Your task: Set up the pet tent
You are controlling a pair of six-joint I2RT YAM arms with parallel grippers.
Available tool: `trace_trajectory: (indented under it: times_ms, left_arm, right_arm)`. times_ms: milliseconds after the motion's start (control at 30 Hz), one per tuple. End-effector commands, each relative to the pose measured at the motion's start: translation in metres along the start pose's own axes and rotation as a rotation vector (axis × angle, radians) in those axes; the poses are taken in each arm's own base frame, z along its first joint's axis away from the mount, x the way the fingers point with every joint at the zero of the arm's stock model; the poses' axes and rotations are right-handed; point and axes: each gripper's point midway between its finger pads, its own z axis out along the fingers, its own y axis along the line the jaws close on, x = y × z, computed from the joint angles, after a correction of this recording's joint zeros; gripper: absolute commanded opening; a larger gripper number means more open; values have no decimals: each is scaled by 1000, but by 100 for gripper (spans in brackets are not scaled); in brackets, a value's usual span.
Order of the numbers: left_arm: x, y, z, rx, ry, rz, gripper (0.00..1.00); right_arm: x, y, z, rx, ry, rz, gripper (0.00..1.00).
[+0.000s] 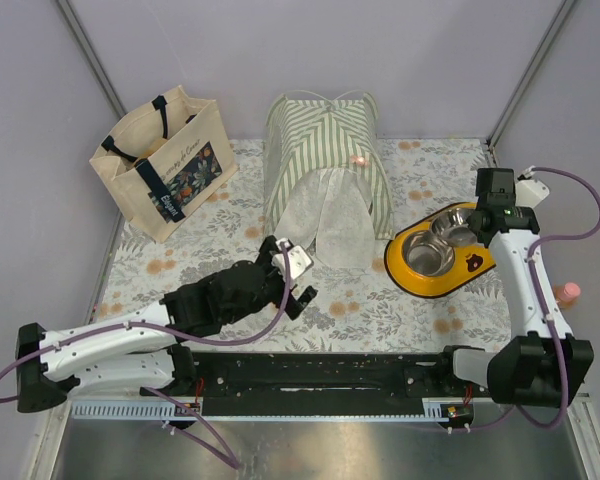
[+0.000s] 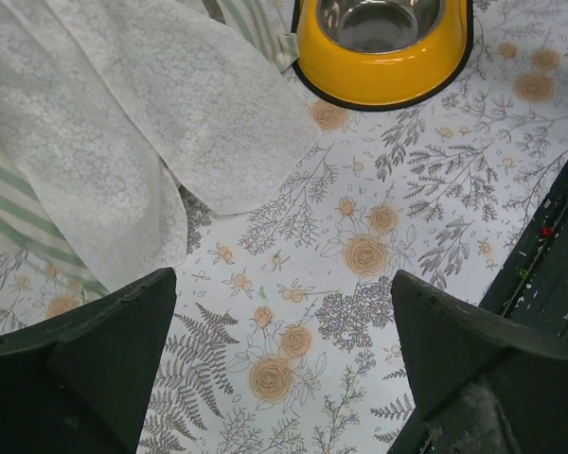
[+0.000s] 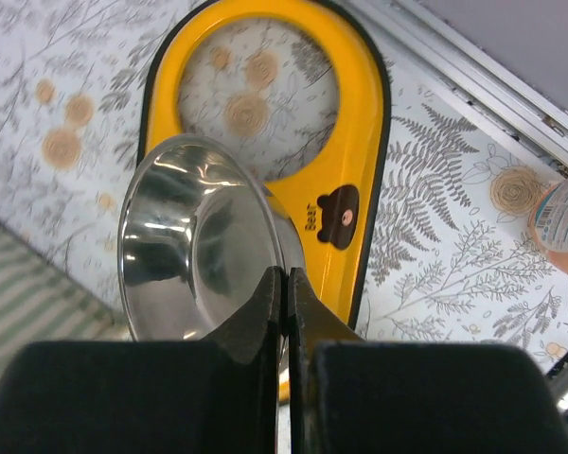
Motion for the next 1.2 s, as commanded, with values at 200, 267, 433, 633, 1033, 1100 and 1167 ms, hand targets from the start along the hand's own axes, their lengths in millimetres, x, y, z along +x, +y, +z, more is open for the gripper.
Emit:
trace_trajectory:
  times_ms: [200, 267, 433, 633, 1033, 1100, 1167]
  left_arm:
    - [-18, 24, -15, -8, -109, -242, 99]
    - [-18, 30, -16, -13, -117, -261, 99]
    - [-18, 42, -16, -27, -117, -290, 99]
    - [-18, 48, -15, -27, -115, -307, 99]
    - [-15, 52, -12, -27, -101, -323, 99]
    - [-16, 52, -12, -25, -104, -327, 99]
    - [-16, 53, -13, -25, -103, -329, 99]
  right_arm:
    - [-42, -17, 59, 140, -141, 224, 0]
    - [-41, -20, 69, 158, -133, 224, 0]
    - [-38, -24, 91, 169, -124, 221, 0]
    - [-36, -21, 116, 158, -116, 184, 0]
    - [-20, -10, 140, 104, -58, 84, 20]
    - [-17, -12, 139, 112, -50, 77, 42]
    - [-13, -17, 136, 127, -33, 70, 63]
